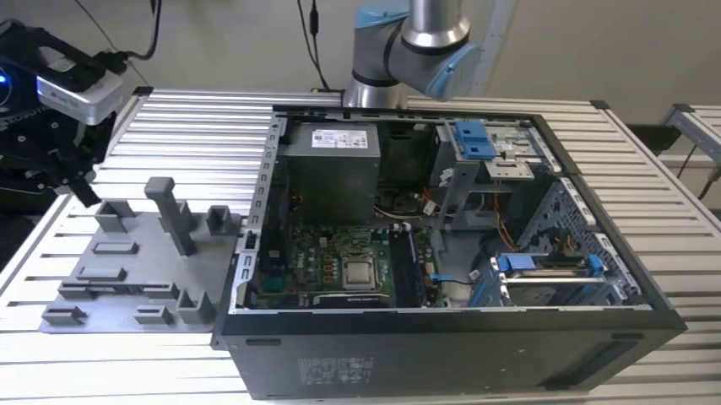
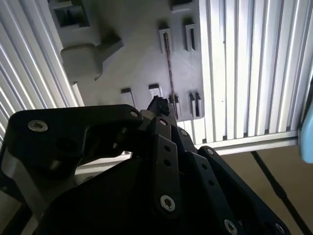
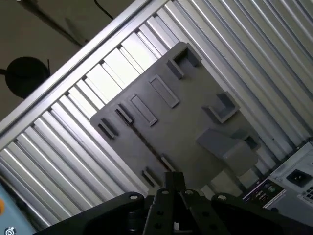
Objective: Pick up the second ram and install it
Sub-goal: 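Pick up the second ram and move it above second insertion slot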
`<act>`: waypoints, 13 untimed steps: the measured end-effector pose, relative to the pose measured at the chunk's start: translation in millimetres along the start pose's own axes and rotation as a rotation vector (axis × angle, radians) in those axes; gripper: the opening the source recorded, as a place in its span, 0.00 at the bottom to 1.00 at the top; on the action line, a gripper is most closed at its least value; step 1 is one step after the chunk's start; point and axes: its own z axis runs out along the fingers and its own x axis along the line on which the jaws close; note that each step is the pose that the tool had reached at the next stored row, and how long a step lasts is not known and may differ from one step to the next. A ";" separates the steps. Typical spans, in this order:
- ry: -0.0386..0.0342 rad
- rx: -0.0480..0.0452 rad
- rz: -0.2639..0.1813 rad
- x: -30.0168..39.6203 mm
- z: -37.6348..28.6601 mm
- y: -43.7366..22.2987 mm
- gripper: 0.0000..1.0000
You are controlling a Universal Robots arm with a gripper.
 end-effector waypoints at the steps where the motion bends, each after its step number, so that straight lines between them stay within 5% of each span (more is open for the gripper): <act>1: -0.0010 0.0006 -0.006 0.2 0.1 0.3 0.11; 13: -0.0050 0.0029 -0.046 2.5 0.6 4.5 0.11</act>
